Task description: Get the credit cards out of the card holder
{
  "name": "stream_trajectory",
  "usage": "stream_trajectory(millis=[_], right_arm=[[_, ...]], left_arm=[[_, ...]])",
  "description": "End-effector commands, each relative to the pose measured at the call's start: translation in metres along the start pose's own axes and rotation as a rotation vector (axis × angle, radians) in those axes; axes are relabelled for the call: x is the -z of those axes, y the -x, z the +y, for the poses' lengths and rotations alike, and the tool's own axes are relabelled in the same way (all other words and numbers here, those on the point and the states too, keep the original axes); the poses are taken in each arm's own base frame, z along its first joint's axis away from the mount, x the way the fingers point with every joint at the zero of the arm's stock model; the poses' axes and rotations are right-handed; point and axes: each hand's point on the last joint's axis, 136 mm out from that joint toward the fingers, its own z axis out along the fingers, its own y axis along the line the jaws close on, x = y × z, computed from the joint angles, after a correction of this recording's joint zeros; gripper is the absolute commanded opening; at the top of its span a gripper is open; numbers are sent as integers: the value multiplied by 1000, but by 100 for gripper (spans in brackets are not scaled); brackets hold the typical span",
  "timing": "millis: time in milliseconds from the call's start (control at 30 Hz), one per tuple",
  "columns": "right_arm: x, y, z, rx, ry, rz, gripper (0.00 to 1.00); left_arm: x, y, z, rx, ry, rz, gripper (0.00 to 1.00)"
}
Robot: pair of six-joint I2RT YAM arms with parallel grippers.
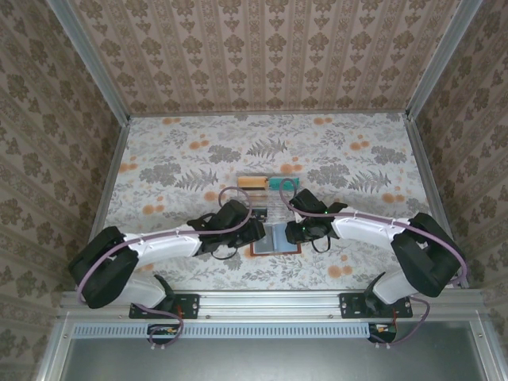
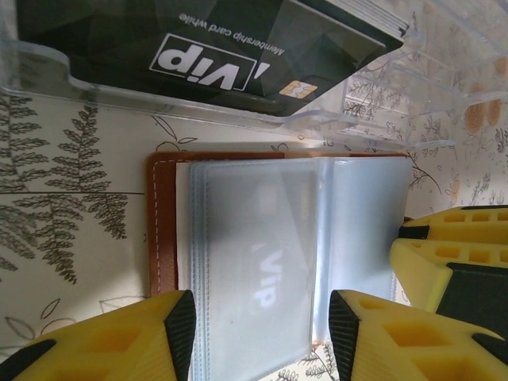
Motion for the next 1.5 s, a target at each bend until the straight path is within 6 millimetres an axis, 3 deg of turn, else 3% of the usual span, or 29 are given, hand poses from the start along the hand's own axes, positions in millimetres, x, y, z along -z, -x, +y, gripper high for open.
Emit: stream_trajectory(millis=[0, 433, 567, 833, 967, 1200, 1467], right_arm=[[-7, -7, -3, -18, 0, 25, 24], [-11, -10, -4, -24, -2, 45, 24], [-12, -10, -3, -25, 4, 47, 24], [-16, -11, -1, -29, 16, 62, 24], [-15, -12, -1, -29, 16, 63, 25], [-11, -10, -2, -32, 10, 51, 27], [23, 7, -16, -82, -21, -106, 27]], left_arm=[[-4, 1, -19, -14, -63, 10, 50], [-16, -10, -5, -15, 3, 57, 48], [-20, -13, -10, -24, -13, 71, 48], [-19, -13, -33, -45, -111, 67, 51], [-15, -11, -45, -76, -134, 64, 62], [-8, -8, -68, -127, -173, 52, 61], [-22, -11, -98, -168, -224, 85, 55]])
